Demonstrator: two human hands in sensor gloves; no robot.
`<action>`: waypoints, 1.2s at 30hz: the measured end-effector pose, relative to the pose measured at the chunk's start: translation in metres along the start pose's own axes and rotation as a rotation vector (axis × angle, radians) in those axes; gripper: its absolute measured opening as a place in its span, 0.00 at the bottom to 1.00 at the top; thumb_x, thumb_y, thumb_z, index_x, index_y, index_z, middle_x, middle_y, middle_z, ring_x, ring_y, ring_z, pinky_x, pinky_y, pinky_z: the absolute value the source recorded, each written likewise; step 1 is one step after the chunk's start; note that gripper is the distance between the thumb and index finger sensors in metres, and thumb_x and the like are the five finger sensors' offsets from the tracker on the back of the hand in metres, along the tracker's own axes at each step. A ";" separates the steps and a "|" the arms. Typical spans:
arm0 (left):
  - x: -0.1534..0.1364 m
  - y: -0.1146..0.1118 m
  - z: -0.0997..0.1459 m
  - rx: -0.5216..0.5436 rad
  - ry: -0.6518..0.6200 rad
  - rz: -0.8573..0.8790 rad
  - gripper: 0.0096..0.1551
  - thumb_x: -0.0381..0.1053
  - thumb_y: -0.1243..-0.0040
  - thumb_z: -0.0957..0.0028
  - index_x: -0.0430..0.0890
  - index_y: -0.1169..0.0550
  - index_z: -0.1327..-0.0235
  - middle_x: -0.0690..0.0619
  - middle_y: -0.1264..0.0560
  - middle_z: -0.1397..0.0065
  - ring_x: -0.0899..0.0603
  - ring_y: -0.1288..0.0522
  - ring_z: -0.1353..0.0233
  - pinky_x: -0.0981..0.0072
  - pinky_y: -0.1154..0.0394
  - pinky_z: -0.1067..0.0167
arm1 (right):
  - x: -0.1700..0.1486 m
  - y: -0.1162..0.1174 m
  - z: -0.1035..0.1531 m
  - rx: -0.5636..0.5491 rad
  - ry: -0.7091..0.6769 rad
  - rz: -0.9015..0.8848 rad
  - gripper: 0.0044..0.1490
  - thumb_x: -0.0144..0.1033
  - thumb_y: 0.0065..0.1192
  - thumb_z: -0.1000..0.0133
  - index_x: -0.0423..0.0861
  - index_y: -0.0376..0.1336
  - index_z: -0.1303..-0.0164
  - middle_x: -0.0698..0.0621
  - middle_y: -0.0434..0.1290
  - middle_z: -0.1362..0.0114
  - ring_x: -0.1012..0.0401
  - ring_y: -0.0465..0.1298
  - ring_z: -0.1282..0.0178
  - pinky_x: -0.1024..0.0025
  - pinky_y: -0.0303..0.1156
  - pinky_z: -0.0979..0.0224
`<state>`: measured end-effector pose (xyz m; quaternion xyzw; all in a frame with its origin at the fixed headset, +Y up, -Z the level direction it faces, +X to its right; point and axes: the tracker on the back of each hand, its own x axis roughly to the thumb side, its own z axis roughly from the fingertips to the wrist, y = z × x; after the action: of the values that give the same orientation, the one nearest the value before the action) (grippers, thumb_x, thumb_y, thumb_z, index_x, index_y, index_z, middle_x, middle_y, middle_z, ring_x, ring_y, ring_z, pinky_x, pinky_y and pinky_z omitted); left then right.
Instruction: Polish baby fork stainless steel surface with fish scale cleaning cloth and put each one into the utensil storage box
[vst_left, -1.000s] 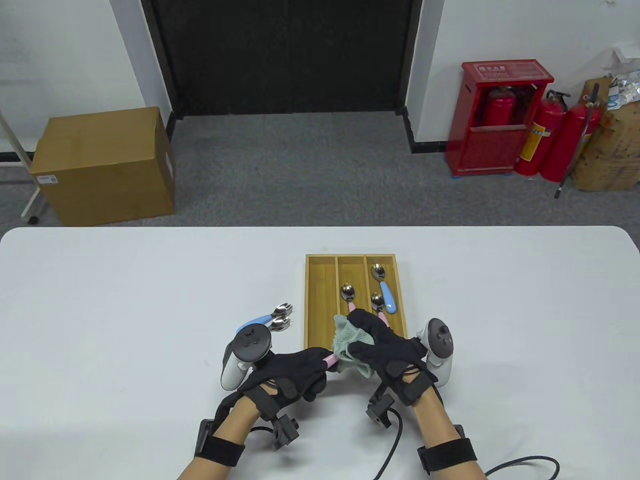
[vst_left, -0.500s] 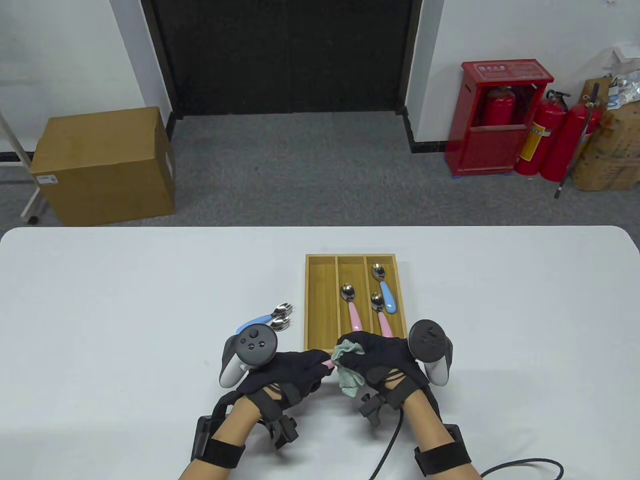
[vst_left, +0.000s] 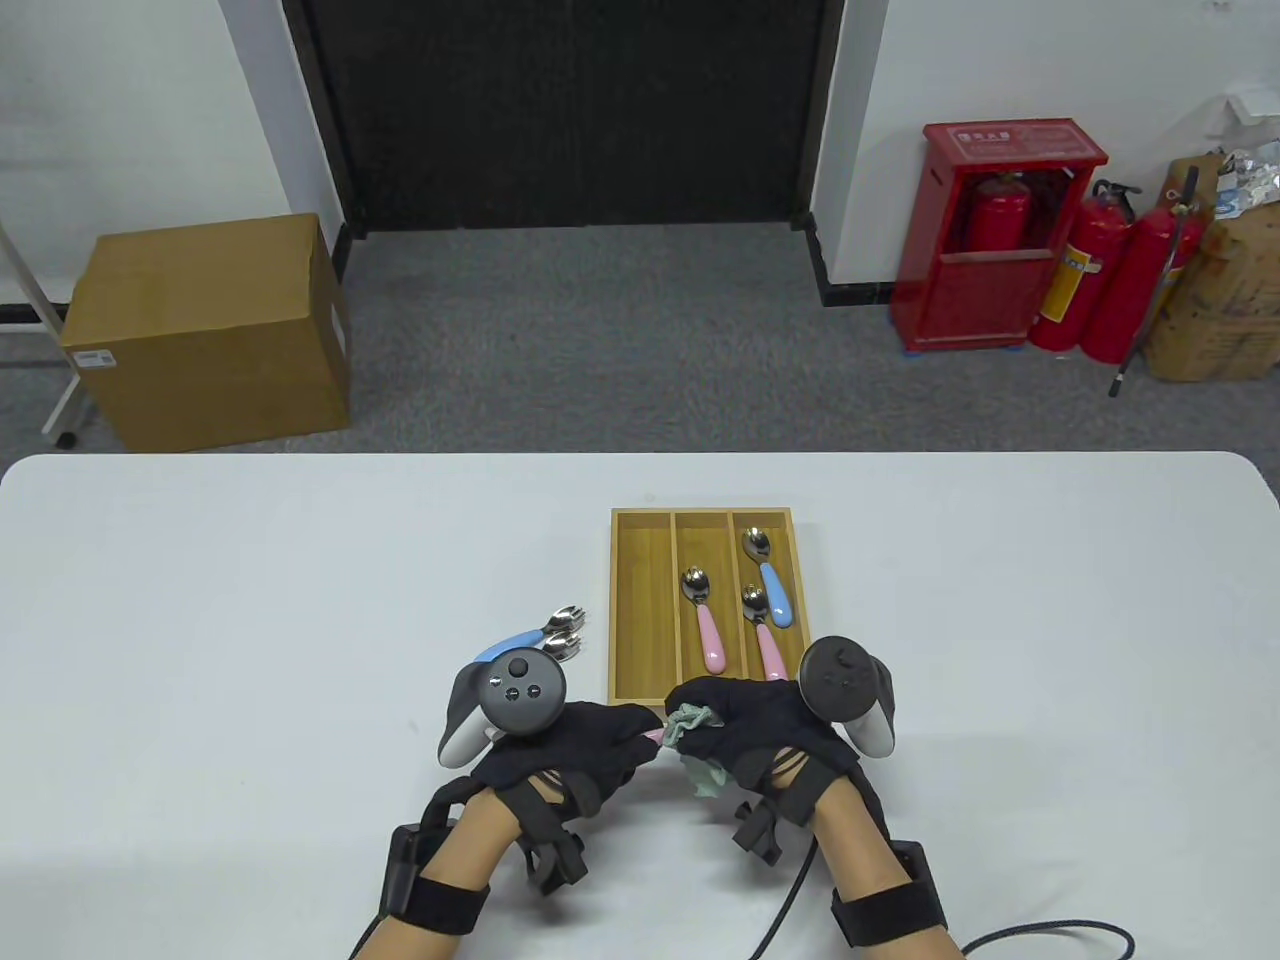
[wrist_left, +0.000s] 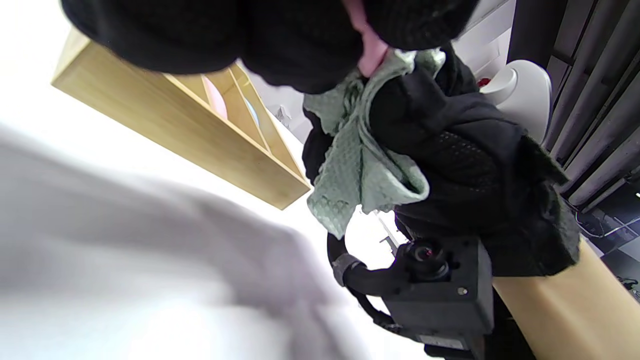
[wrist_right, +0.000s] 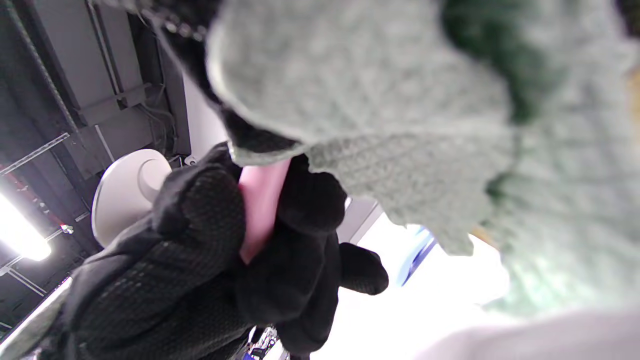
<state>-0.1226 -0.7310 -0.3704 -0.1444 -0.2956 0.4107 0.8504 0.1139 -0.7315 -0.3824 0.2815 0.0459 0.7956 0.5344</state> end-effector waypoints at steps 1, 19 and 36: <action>0.000 0.000 0.000 0.000 0.003 0.004 0.30 0.57 0.43 0.49 0.42 0.20 0.40 0.50 0.16 0.62 0.42 0.20 0.63 0.36 0.29 0.42 | 0.002 0.001 0.001 -0.031 0.005 0.023 0.29 0.31 0.78 0.66 0.43 0.75 0.52 0.35 0.83 0.53 0.48 0.85 0.71 0.49 0.78 0.66; 0.002 -0.005 0.000 0.087 0.025 -0.005 0.32 0.58 0.44 0.48 0.41 0.23 0.37 0.53 0.17 0.61 0.45 0.20 0.64 0.39 0.27 0.44 | -0.002 -0.012 0.016 -0.459 0.067 0.194 0.27 0.40 0.75 0.66 0.41 0.79 0.60 0.39 0.86 0.68 0.56 0.85 0.84 0.57 0.79 0.78; -0.001 0.019 -0.018 0.125 0.242 -0.043 0.34 0.55 0.45 0.46 0.40 0.32 0.30 0.50 0.18 0.48 0.40 0.18 0.51 0.34 0.33 0.38 | -0.019 -0.054 0.036 -0.674 0.190 -0.007 0.27 0.39 0.74 0.61 0.41 0.76 0.54 0.39 0.84 0.62 0.54 0.84 0.78 0.54 0.78 0.72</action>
<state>-0.1240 -0.7201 -0.3946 -0.1332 -0.1677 0.3896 0.8957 0.1814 -0.7338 -0.3802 0.0139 -0.1691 0.7869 0.5933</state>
